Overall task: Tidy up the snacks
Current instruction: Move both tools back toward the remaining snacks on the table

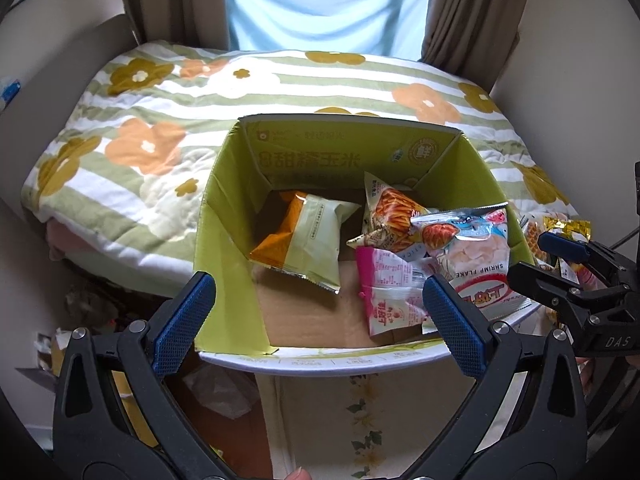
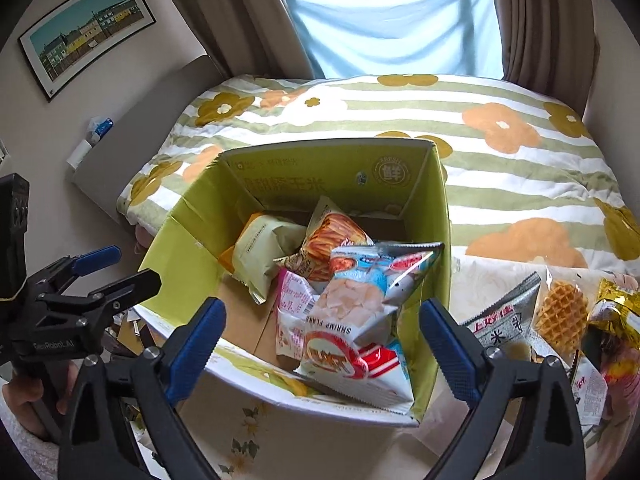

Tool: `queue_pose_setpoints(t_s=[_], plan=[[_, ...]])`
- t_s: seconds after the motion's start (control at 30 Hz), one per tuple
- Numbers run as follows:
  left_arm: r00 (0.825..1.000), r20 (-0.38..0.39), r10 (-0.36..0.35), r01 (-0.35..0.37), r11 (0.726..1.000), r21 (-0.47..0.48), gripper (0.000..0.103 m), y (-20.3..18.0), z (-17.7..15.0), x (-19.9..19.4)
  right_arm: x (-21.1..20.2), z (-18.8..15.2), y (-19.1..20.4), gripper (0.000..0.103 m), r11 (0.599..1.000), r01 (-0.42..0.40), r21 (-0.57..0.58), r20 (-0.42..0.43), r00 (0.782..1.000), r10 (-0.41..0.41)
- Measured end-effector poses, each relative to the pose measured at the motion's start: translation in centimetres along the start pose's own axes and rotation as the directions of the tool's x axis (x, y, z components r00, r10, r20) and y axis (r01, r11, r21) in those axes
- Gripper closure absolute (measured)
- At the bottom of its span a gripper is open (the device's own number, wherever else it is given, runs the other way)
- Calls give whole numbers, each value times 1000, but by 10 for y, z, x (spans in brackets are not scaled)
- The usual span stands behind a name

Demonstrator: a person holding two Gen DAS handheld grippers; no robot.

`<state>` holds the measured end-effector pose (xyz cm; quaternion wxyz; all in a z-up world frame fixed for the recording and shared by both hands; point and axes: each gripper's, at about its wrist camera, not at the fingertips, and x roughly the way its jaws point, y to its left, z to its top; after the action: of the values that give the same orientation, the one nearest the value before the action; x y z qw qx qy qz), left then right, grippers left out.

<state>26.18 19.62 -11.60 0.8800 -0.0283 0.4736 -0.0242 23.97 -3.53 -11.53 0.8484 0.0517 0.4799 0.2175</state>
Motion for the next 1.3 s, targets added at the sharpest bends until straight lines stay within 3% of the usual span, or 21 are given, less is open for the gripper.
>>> queue_pose_setpoints(t_s=[0.37,0.73,0.97,1.3], plan=[[1000,9,-28,28,1000,5,0,-10,-7,-16,-23,-4,3,7,1000,19,-3,12,1000,-19],[999,44,-28,27,999,25,0,-48,-14,-37,-66,-17,-20,7,999,40,-9,66,997,-39],[996,83,14,-15,1000,6,0,-102,-31,-57,-116,-27,-71,7,998,37,-58,121,992,-30],[998,56,27,-24,998,-53,0,-209,-66,-49,-159,-52,-160,7,988,25,-154,93,996,-11]])
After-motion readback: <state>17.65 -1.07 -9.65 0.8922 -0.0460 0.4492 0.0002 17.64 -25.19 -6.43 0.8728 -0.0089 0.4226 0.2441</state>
